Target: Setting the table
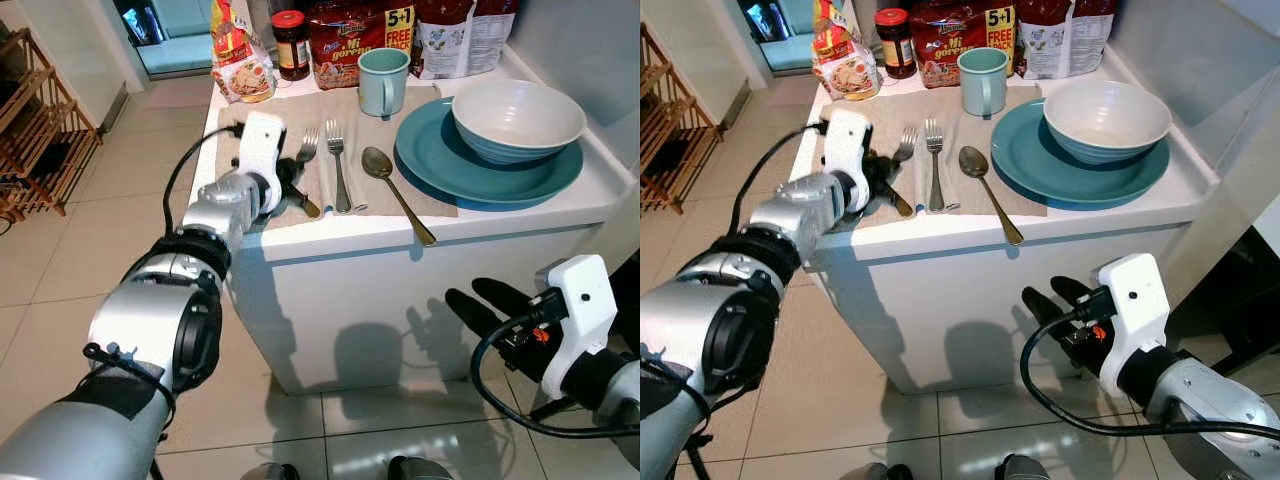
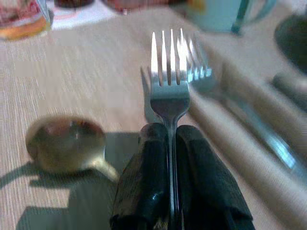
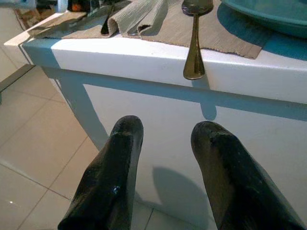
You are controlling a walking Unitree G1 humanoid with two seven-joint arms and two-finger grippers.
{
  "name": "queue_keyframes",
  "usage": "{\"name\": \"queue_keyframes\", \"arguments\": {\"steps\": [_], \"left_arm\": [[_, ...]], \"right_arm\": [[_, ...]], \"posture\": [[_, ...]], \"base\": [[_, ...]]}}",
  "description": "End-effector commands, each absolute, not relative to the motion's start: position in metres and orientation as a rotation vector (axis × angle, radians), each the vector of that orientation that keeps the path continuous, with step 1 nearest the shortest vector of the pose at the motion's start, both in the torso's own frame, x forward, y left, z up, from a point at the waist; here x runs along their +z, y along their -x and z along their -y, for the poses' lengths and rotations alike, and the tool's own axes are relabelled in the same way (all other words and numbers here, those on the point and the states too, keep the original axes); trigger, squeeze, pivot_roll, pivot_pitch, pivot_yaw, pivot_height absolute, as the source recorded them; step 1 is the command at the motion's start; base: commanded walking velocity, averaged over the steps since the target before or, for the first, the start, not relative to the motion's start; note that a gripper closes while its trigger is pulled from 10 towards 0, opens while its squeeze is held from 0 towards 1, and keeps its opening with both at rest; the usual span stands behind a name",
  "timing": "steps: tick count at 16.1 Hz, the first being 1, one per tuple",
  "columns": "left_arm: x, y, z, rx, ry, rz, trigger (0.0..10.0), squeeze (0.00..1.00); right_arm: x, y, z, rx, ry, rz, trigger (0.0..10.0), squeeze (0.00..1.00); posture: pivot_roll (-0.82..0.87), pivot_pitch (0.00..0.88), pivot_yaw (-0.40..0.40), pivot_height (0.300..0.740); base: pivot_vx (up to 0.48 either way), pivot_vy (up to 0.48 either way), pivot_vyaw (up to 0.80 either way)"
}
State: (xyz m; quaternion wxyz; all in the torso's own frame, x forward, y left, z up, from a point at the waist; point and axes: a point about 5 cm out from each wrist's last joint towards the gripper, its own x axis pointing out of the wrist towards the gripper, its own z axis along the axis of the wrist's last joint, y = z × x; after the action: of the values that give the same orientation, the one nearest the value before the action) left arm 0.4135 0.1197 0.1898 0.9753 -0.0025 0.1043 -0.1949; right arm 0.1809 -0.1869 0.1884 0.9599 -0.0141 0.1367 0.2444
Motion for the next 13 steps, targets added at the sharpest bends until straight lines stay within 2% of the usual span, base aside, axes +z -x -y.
{"name": "queue_keyframes", "arguments": {"steps": [1, 5, 10, 11, 13], "left_arm": [[0.205, -0.417, -0.124, -0.385, 0.043, -0.170, 0.0, 0.00], [0.233, -0.422, -0.135, -0.381, 0.100, -0.066, 0.0, 0.00], [0.272, -0.417, -0.153, -0.427, 0.182, 0.206, 0.0, 0.00], [0.269, -0.409, -0.154, -0.434, 0.196, 0.255, 10.0, 0.00], [0.245, -0.372, -0.150, -0.434, 0.154, 0.304, 10.0, 0.00]], "right_arm": [[0.190, -0.183, 0.187, 0.482, 0.025, -0.257, 10.0, 0.00], [0.193, -0.191, 0.186, 0.461, 0.010, -0.212, 10.0, 0.00], [0.201, -0.206, 0.178, 0.377, -0.108, -0.076, 10.0, 0.00], [0.200, -0.209, 0.176, 0.334, -0.159, -0.041, 10.0, 0.00], [0.194, -0.209, 0.169, 0.296, -0.196, -0.019, 10.0, 0.00]], "posture": [[-0.30, 0.076, 0.135, 0.740], [-0.27, 0.068, 0.121, 0.740], [-0.20, 0.066, 0.105, 0.740], [-0.16, 0.063, 0.092, 0.740], [-0.12, 0.072, 0.061, 0.740]], "base": [[0.000, 0.000, 0.00], [0.000, 0.000, 0.00], [0.000, 0.000, 0.00], [0.000, 0.000, 0.00], [0.000, 0.000, 0.00]]}}
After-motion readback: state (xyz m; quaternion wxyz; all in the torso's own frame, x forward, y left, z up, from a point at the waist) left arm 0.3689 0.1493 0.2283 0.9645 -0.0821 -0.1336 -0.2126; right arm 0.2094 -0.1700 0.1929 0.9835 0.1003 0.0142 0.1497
